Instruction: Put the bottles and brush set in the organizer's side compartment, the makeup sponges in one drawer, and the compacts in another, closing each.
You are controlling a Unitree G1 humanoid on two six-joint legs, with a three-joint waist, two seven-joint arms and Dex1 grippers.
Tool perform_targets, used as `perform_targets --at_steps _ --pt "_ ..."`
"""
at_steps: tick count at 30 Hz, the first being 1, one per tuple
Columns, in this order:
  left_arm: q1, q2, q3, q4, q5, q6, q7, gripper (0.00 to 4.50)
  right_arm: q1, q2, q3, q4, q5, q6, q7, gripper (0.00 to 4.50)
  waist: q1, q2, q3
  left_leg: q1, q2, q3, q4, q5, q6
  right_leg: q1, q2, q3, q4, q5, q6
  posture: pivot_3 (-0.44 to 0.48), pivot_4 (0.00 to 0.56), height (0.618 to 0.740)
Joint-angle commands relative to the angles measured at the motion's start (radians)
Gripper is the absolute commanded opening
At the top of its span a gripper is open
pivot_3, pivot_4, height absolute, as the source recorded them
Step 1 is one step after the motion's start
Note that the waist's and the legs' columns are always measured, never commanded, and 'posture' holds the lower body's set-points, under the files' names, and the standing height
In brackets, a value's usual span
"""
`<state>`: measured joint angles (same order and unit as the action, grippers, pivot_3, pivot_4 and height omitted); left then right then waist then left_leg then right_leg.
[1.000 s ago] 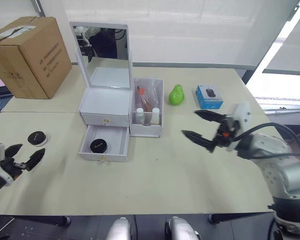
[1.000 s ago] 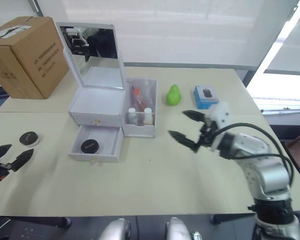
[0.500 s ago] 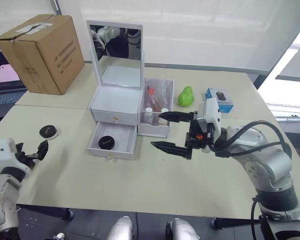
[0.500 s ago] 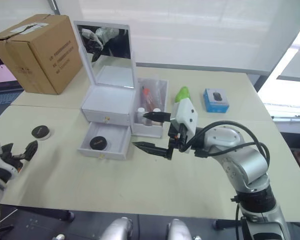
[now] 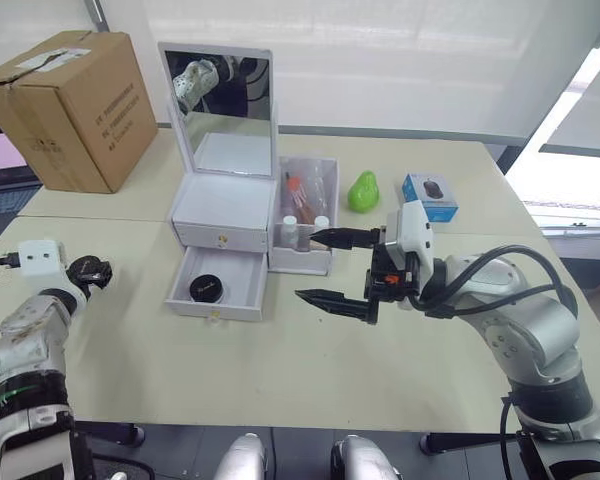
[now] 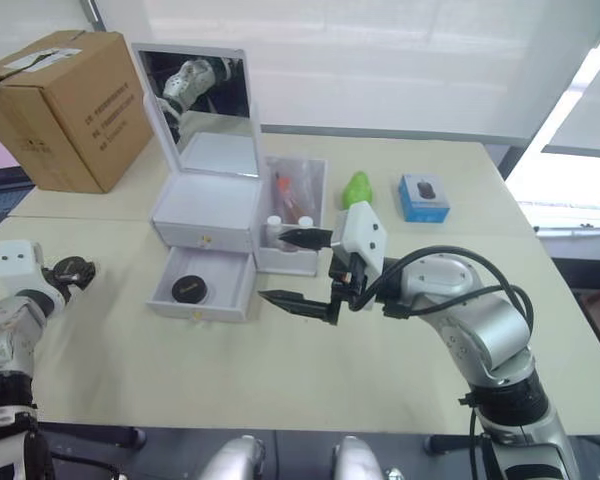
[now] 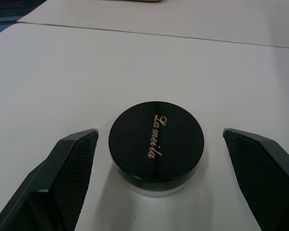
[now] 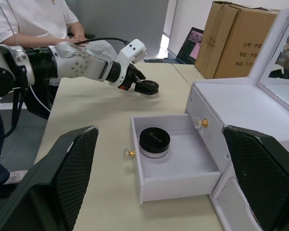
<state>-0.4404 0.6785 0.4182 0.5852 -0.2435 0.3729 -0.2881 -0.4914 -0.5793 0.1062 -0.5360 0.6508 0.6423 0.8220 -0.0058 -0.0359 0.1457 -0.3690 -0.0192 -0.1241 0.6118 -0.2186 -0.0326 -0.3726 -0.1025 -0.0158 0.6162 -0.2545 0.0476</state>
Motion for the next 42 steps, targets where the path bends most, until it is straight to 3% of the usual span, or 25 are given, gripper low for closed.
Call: perform_targets --at_steps 1,5,12,16,18,21,24,26,28,36,42 --pt "-0.051 0.029 -0.008 0.070 0.025 -0.014 0.016 4.47 -0.014 -0.001 -0.026 -0.043 0.023 0.010 -0.017 4.50 -0.004 0.000 0.000 0.000 0.000 0.000 0.000 0.000 0.000 0.000 0.000 0.000 0.000 0.000 0.000 0.000 0.150 0.730" --pt "-0.082 0.033 0.003 0.114 0.024 -0.036 0.024 4.47 -0.018 -0.002 -0.030 -0.048 0.027 0.020 -0.026 4.50 -0.007 -0.001 0.000 0.000 0.000 0.000 0.000 0.000 0.000 -0.001 0.001 0.002 0.000 0.000 0.000 0.000 0.150 0.730" --pt "-0.087 0.029 0.004 0.105 0.019 -0.063 0.022 2.90 -0.019 0.004 -0.026 -0.052 0.033 0.034 -0.036 4.50 -0.006 -0.001 0.000 0.000 0.000 0.000 0.000 0.000 0.000 -0.002 0.001 0.003 0.000 0.001 0.001 0.000 0.150 0.730" --pt "-0.075 0.037 0.015 0.072 0.005 -0.099 -0.009 2.90 -0.022 0.003 -0.025 -0.051 0.031 0.040 -0.042 4.50 -0.006 -0.001 0.000 0.000 0.000 0.000 0.000 0.000 0.000 -0.003 0.001 0.003 0.000 0.001 0.001 0.000 0.150 0.730" --pt "-0.046 0.046 0.010 0.000 -0.010 -0.170 -0.093 2.90 -0.020 0.000 -0.030 -0.051 0.033 0.042 -0.045 4.50 -0.006 -0.001 0.000 -0.001 0.000 0.000 0.000 0.000 0.000 -0.003 0.001 0.003 0.000 0.001 0.001 0.000 0.150 0.730" --pt "0.023 0.052 0.018 -0.148 -0.078 -0.242 -0.263 2.90 -0.016 -0.008 -0.039 -0.047 0.030 0.041 -0.048 4.50 -0.006 -0.001 0.000 -0.002 0.001 0.001 0.000 0.000 0.000 -0.005 0.001 0.004 0.000 0.002 -0.001 0.000 0.150 0.730" --pt "0.116 0.059 0.024 -0.369 -0.238 -0.191 -0.489 2.90 -0.012 -0.014 -0.042 -0.037 0.023 0.036 -0.048 4.50 -0.006 -0.001 0.000 -0.003 0.001 0.004 -0.002 0.000 0.000 -0.011 -0.001 0.005 -0.002 0.004 -0.002 0.000 0.150 0.730" --pt "0.194 0.098 -0.050 -0.532 -0.327 -0.089 -0.660 2.90 -0.008 -0.015 -0.038 -0.031 0.016 0.032 -0.049 4.50 -0.007 -0.001 0.000 -0.004 0.001 0.008 -0.003 0.000 0.000 -0.012 -0.003 0.006 -0.003 0.005 -0.003 0.000 0.150 0.730" --pt "0.216 0.121 -0.122 -0.598 -0.333 -0.044 -0.732 2.90 -0.004 -0.013 -0.034 -0.027 0.011 0.029 -0.049 4.50 -0.005 0.001 0.001 -0.005 0.002 0.011 -0.003 0.000 0.000 -0.013 -0.004 0.007 -0.003 0.005 -0.004 0.000 0.150 0.730" --pt "0.142 0.127 -0.340 -0.572 -0.196 -0.062 -0.824 2.90 0.011 -0.008 -0.033 -0.038 0.000 0.035 -0.061 4.50 -0.006 0.002 0.001 -0.009 0.002 0.014 -0.002 0.001 0.002 -0.013 -0.003 0.007 -0.002 0.006 -0.002 0.000 0.150 0.730" --pt "0.077 0.098 -0.391 -0.500 -0.155 -0.105 -0.864 2.90 0.034 -0.011 -0.042 -0.063 0.005 0.042 -0.091 4.50 -0.007 0.001 0.000 -0.009 0.002 0.014 -0.002 0.003 0.004 -0.013 -0.001 0.008 -0.002 0.006 -0.002 0.000 0.150 0.730"
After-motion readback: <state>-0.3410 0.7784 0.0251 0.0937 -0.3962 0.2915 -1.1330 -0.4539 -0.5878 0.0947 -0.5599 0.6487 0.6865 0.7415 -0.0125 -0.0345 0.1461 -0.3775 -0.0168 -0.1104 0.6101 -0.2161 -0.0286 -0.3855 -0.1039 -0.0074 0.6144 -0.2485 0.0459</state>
